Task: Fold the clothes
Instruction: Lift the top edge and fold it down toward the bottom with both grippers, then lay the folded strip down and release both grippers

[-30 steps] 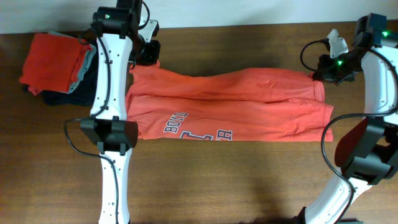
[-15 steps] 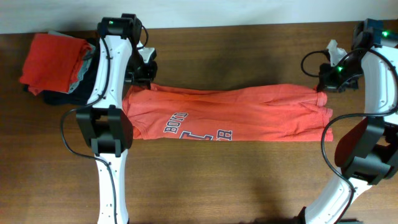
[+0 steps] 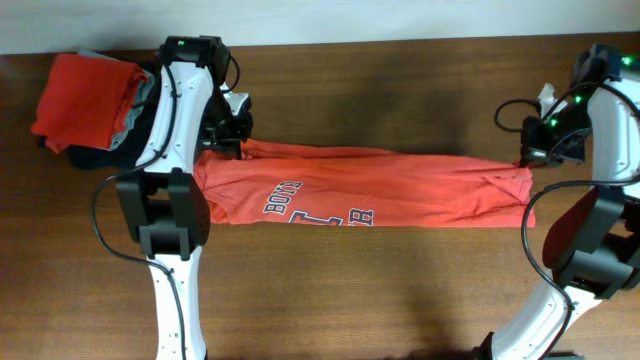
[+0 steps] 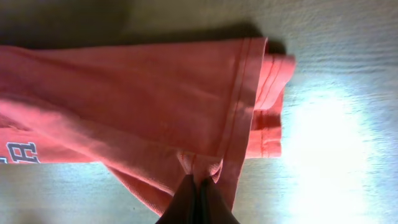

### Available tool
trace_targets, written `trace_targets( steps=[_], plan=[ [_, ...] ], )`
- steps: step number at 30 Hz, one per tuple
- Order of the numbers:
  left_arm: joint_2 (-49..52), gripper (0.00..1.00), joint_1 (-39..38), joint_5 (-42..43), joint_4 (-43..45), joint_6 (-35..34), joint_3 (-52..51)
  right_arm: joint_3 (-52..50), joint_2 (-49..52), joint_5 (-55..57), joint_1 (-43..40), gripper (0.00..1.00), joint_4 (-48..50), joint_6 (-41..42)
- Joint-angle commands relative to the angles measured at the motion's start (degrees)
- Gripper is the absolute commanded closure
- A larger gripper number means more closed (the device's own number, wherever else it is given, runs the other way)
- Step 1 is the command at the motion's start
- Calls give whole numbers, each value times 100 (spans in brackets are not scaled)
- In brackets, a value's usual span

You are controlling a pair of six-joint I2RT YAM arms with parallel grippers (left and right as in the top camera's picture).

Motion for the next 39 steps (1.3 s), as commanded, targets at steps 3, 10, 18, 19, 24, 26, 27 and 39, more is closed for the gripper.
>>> trace_targets(
  steps=[3, 10, 18, 19, 24, 26, 27, 39],
  plan=[
    [-332, 99, 44, -39, -11, -127, -149, -514, -129, 105, -11, 96, 229, 68],
    [-348, 99, 44, -87, -11, -149, -295, -1211, -125, 105, -11, 96, 745, 66],
    [-348, 99, 52, -216, -9, -149, -1209, -1821, -122, 111, -11, 96, 1322, 66],
    [-348, 99, 59, -256, -9, -151, -1252, -1888, -122, 136, -11, 96, 1401, 66],
    [-348, 99, 205, -730, 4, -393, -1274, -2105, -118, 739, -15, 96, 1703, 87],
    [-348, 99, 354, -798, 11, -448, -1274, -2122, -114, 870, -15, 96, 1799, 201],
    [-348, 99, 428, -798, 15, -448, -1274, -2122, -114, 879, -17, 96, 1821, 201],
    [-348, 99, 920, -424, 37, -463, -1279, -2122, -50, 1054, -17, 96, 1880, 197]
  ],
)
